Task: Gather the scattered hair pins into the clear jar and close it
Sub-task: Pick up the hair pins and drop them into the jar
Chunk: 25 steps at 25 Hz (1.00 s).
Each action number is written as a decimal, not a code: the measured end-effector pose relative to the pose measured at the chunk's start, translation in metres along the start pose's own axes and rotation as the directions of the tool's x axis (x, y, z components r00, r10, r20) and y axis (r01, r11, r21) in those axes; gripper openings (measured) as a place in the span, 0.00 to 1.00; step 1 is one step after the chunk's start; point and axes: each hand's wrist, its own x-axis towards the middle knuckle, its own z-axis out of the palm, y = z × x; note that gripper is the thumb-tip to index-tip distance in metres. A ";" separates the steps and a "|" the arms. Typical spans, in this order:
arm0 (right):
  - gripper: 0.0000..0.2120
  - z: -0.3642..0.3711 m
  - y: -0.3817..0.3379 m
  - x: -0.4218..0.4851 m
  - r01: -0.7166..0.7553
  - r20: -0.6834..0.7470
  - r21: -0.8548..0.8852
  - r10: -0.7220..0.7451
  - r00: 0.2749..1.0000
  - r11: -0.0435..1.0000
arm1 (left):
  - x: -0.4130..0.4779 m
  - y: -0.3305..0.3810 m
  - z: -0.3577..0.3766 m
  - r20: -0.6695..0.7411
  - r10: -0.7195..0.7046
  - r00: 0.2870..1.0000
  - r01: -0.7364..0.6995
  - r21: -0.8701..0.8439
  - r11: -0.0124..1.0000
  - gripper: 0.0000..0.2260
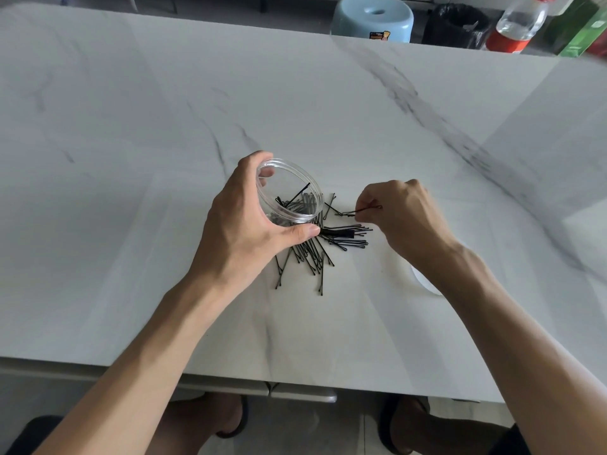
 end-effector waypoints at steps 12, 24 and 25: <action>0.07 -0.018 -0.066 -0.008 0.336 -0.048 0.264 -0.335 0.941 0.904 | -0.003 0.002 0.008 0.082 0.030 0.996 -0.028 -0.027 0.999 0.42; 0.11 0.003 0.001 -0.002 0.108 0.143 -0.001 -0.107 0.984 0.994 | 0.010 -0.011 -0.009 -0.161 -0.234 0.959 0.118 -0.522 0.845 0.38; 0.11 0.005 0.000 -0.002 0.118 0.132 -0.011 -0.116 0.984 0.993 | 0.011 -0.011 -0.010 -0.152 -0.232 0.961 0.113 -0.549 0.828 0.38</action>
